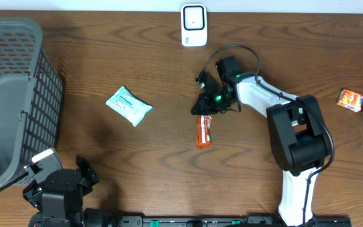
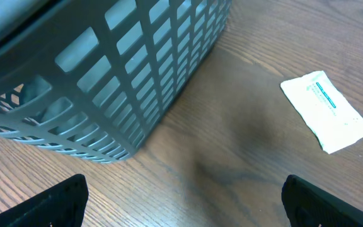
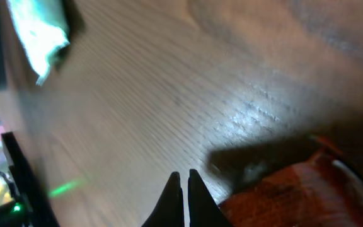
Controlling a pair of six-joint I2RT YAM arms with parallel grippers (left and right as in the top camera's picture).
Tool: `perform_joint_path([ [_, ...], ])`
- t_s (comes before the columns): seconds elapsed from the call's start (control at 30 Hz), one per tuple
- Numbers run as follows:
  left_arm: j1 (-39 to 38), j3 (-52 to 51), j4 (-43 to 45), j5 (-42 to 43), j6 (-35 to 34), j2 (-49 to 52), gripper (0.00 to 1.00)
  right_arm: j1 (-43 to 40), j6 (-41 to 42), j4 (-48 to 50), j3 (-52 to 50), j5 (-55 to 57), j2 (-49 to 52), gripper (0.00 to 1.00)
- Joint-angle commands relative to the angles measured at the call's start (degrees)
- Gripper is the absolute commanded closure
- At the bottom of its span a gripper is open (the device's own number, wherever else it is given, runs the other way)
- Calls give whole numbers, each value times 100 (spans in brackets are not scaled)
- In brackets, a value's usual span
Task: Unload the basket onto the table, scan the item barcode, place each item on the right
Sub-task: 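Lower the TOP bar near center and regrasp it upright with right gripper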
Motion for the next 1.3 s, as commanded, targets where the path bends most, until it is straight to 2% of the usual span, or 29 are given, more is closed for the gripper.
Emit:
perform_joint_path([
  [0.0, 28, 13, -13, -35, -28, 0, 2, -81, -219, -505, 540, 44, -553, 99],
  [0.23, 28, 13, -13, -35, -26, 0, 2, -81, 116, -1534, 678, 1709, -1058, 99],
  [0.5, 28, 13, -15, -35, -28, 0, 2, 173, 24, -1462, 658, 1788, -586, 99],
  [0.77, 28, 13, -13, -35, -26, 0, 2, 289, 302, -1657, 658, 2124, 17, 99],
  [1.03, 28, 13, -13, -35, -26, 0, 2, 245, 20, -2277, 1196, 1928, -468, 99],
  [1.13, 28, 13, -13, -35, -26, 0, 2, 229, 35, -2634, 1521, 2319, -737, 99],
  [1.27, 28, 13, -13, -35, -26, 0, 2, 247, 39, -2632, 1541, 2653, -835, 99],
])
